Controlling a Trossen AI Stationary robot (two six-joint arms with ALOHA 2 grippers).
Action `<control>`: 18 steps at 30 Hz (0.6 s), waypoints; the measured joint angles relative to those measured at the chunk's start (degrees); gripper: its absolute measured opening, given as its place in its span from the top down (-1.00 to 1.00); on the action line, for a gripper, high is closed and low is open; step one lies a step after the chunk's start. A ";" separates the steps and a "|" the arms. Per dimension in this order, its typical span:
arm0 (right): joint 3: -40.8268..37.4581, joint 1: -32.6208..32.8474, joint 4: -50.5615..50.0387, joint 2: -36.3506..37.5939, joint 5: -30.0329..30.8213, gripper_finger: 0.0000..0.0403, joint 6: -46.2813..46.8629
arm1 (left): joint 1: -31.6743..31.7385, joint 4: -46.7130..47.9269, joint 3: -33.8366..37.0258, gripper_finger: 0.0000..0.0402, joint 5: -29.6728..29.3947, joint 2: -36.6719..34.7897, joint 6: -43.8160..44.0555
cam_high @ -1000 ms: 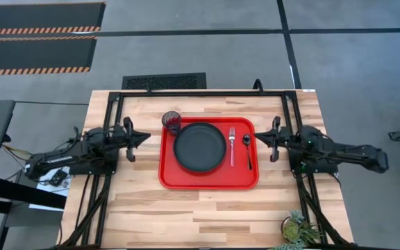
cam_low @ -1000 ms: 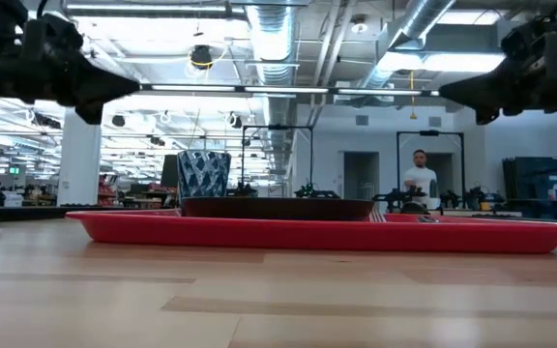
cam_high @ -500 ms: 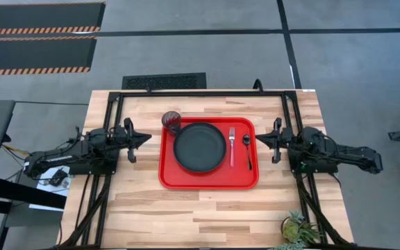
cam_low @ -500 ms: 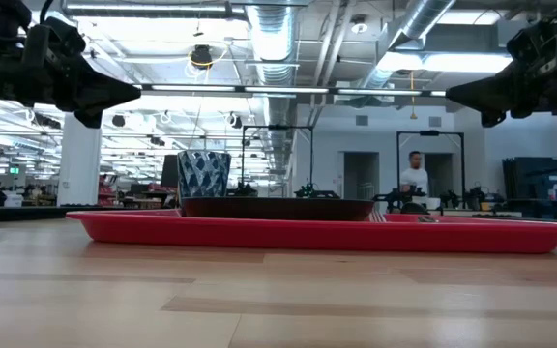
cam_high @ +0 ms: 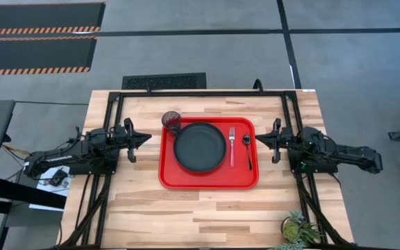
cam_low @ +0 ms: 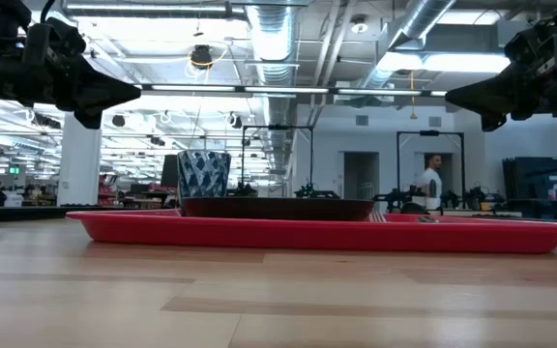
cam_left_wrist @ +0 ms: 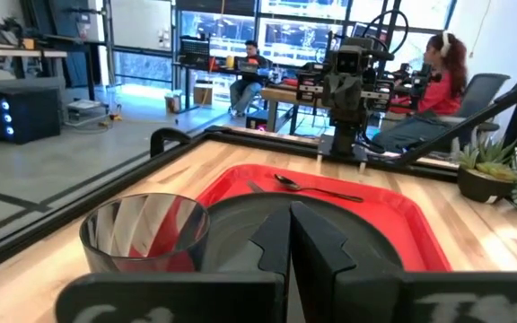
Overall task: Pick and place plate/cup/fork/spoon on tray
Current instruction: Return to Home Position
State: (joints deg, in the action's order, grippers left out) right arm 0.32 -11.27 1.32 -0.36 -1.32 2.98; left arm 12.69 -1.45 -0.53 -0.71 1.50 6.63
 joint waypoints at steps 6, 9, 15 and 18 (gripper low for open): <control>-0.02 0.00 0.23 0.00 0.00 0.92 -0.24 | 0.00 -0.01 0.02 1.00 0.00 0.00 0.02; -0.02 0.00 0.25 0.00 0.00 0.92 -0.26 | 0.00 -0.02 0.02 1.00 0.02 0.00 0.02; -0.02 0.00 0.31 0.00 -0.02 0.92 -0.37 | 0.00 -0.02 0.04 1.00 0.02 0.00 0.02; -0.07 0.00 0.33 0.00 -0.04 0.92 -0.42 | 0.00 -0.02 0.04 1.00 0.02 0.00 0.02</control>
State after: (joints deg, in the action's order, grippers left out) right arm 0.25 -11.27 1.65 -0.36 -1.37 2.57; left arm 12.69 -1.48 -0.49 -0.69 1.50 6.66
